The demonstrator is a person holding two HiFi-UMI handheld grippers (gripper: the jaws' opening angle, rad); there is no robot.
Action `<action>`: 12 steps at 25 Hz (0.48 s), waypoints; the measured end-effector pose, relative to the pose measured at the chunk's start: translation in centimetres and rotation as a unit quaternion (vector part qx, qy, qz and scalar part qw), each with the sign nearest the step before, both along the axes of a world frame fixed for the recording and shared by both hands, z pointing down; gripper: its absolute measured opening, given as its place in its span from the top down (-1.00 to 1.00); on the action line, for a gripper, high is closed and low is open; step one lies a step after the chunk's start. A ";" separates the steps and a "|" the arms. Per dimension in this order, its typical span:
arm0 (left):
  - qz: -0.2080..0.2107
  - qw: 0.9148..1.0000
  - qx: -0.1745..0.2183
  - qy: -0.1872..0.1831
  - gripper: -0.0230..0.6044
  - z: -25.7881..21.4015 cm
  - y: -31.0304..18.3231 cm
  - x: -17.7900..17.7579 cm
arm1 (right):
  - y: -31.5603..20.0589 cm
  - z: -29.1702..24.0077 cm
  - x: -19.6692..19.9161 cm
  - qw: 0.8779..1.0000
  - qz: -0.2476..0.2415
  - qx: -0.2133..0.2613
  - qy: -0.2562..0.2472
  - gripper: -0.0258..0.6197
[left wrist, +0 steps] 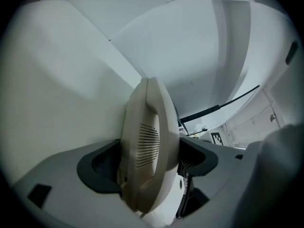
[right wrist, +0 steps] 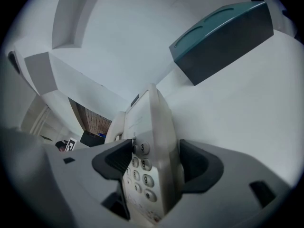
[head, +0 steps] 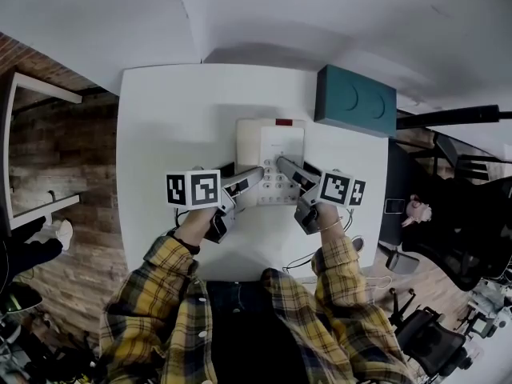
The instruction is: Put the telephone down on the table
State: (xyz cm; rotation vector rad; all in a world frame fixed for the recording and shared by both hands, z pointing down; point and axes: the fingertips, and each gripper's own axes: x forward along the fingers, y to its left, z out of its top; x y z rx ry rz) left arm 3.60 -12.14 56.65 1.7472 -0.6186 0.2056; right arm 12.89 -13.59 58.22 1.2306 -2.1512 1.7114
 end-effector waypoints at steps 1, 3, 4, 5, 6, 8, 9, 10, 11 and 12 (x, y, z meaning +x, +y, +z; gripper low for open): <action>0.002 1.000 0.001 -0.007 -0.24 0.1 0.0 -0.1 | 0.0 0.0 0.0 1.000 -0.002 0.001 0.006 0.02; 0.003 1.000 0.001 -0.012 -0.24 0.0 -0.1 -0.3 | 0.0 0.1 0.2 1.000 -0.004 0.002 0.014 0.02; 0.001 1.000 -0.001 -0.009 -0.24 -0.1 -0.2 -0.3 | 0.0 0.2 0.3 1.000 -0.003 0.002 0.018 0.02; -0.001 1.000 -0.002 -0.004 -0.24 -0.3 -0.2 -0.4 | 0.0 0.2 0.4 1.000 -0.002 0.002 0.024 0.02; -0.003 1.000 -0.003 0.000 -0.24 -0.5 -0.3 -0.4 | 0.0 0.2 0.5 0.999 -0.001 0.001 0.032 0.02; -0.002 1.000 0.001 0.001 -0.24 -0.7 -0.4 -0.4 | 0.0 0.1 0.7 0.999 -0.001 0.003 0.052 0.02; 0.000 1.000 0.005 -0.003 -0.24 -0.8 -0.3 -0.4 | 0.1 0.0 0.7 0.998 -0.002 0.003 0.059 0.02; 0.002 1.000 0.009 -0.007 -0.24 -0.8 -0.3 -0.4 | 0.1 0.0 0.7 0.998 -0.003 0.003 0.062 0.02; 0.004 1.000 0.012 -0.010 -0.24 -0.9 -0.2 -0.4 | 0.1 -0.1 0.7 0.998 -0.002 0.002 0.063 0.02; 0.006 1.000 0.016 -0.012 -0.24 -1.0 -0.1 -0.4 | 0.2 -0.1 0.7 0.998 0.000 0.001 0.063 0.02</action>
